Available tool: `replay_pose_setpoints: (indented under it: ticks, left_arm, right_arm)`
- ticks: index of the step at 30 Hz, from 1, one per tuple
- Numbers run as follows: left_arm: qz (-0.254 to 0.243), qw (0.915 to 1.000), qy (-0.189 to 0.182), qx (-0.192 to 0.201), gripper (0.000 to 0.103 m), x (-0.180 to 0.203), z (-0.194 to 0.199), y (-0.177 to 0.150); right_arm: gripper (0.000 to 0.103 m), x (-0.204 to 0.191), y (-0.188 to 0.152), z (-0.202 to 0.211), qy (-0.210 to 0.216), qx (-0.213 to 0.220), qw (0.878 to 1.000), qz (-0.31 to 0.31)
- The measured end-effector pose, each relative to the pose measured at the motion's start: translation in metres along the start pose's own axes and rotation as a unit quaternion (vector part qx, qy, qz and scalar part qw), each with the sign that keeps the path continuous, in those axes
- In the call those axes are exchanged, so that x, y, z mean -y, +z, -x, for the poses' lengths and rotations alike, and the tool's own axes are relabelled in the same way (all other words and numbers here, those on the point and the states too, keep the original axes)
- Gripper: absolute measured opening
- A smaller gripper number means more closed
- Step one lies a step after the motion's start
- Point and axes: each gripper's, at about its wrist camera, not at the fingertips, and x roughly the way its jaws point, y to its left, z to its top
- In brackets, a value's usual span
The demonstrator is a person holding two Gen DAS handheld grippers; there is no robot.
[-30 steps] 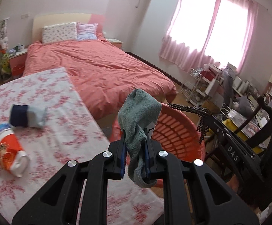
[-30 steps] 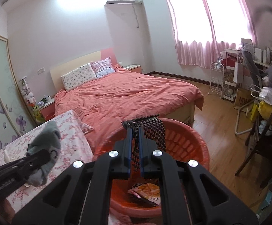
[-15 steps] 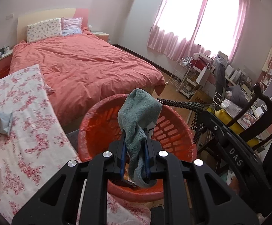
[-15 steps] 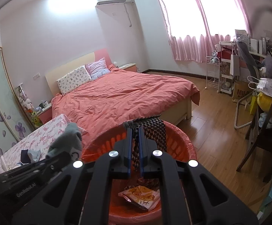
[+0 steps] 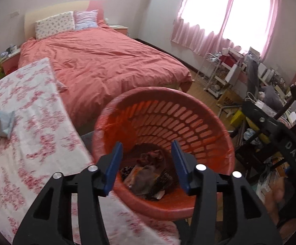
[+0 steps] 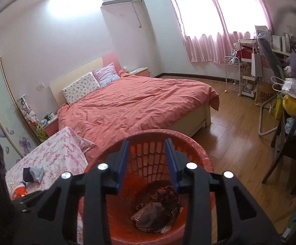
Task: Collect trash
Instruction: 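Move both tools back toward the bed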
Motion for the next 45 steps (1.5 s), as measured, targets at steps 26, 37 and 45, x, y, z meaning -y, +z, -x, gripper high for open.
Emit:
replay_pose_setpoints:
  ticks: [26,37,45]
  left_arm:
    - [0.140,0.9639,0.221,0.049,0.079,-0.198,0.135,-0.073]
    - [0.219,0.9386,0.259,0.063,0.079,-0.269,0.181,-0.106]
    - [0.249,0.9305,0.261,0.065,0.079,-0.293,0.197,-0.123]
  right_arm:
    - [0.077,-0.202,-0.071,0.005,0.128,-0.100,0.971,0.174]
    - [0.093,-0.314,-0.118,-0.014,0.206,-0.170,0.930,0.253]
    - [0.098,-0.360,-0.146,-0.037,0.219,-0.216,0.903,0.301]
